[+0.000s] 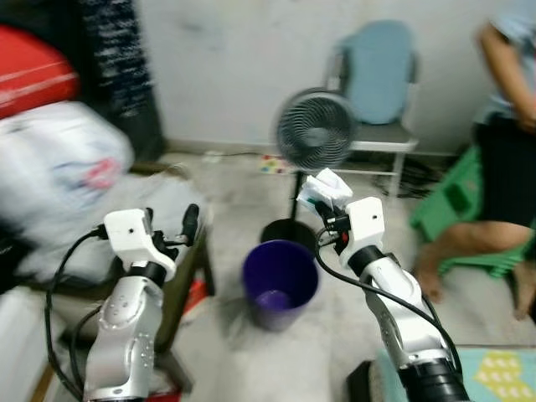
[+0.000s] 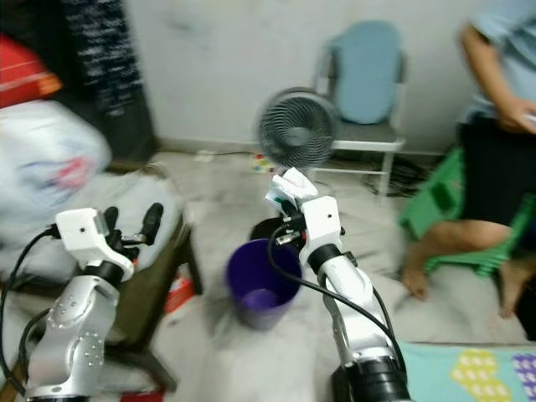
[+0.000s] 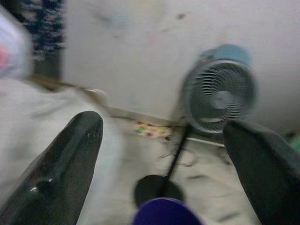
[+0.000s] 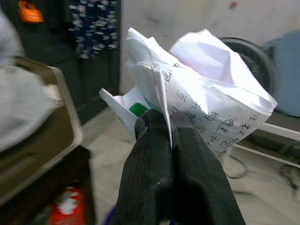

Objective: Clean up the room

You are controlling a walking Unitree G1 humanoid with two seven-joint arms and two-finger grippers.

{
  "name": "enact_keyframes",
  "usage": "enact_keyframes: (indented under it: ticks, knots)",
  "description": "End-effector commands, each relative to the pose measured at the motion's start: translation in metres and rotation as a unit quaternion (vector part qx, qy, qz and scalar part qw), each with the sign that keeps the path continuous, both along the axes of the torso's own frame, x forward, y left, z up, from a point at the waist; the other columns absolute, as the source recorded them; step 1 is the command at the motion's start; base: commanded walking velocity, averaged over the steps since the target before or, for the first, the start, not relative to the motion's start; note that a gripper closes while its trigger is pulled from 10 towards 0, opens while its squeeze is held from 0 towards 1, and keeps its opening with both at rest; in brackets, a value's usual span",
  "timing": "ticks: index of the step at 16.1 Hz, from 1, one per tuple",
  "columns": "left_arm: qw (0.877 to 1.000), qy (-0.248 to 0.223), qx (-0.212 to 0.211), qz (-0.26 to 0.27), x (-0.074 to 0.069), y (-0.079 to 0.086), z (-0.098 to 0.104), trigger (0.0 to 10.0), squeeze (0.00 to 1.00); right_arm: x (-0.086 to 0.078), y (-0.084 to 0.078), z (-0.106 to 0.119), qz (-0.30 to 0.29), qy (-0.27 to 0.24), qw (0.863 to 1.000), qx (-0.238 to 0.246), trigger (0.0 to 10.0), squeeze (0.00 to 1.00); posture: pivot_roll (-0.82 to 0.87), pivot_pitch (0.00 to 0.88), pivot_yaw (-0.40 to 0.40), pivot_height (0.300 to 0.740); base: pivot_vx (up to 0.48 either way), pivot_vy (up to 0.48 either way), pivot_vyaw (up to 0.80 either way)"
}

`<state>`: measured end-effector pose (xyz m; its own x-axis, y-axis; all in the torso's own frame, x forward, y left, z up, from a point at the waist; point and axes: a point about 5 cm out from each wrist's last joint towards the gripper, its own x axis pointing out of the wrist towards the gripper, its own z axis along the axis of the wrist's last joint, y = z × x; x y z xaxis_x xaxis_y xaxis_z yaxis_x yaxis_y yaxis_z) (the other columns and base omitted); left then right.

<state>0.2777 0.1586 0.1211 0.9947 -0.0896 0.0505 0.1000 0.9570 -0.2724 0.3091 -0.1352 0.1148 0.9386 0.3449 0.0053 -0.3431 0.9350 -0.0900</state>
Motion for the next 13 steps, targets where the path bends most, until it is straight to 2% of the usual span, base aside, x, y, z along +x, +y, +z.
enact_keyframes:
  ticks: [1,10,13]
  knots:
    - [1.0,-0.005,0.001,-0.013,-0.0002,-0.0033,0.0021,10.0,0.0,0.0023,-0.0018,0.0036,-0.003,-0.007,1.0,0.002,10.0,0.0,-0.05,0.0,-0.024,0.74,0.349,0.0,0.0]
    - [1.0,-0.004,-0.002,-0.016,-0.0004,-0.0057,0.0011,10.0,0.0,0.0021,-0.0022,0.0027,0.001,-0.007,1.0,-0.003,10.0,0.0,-0.05,0.0,-0.028,0.74,0.324,0.0,0.0]
    - [1.0,0.003,0.003,-0.01,0.0004,-0.004,0.0,10.0,0.0,0.003,-0.0011,0.0024,0.0,-0.006,1.0,-0.002,10.0,0.0,-0.05,0.0,-0.025,0.74,0.0,0.0,0.0]
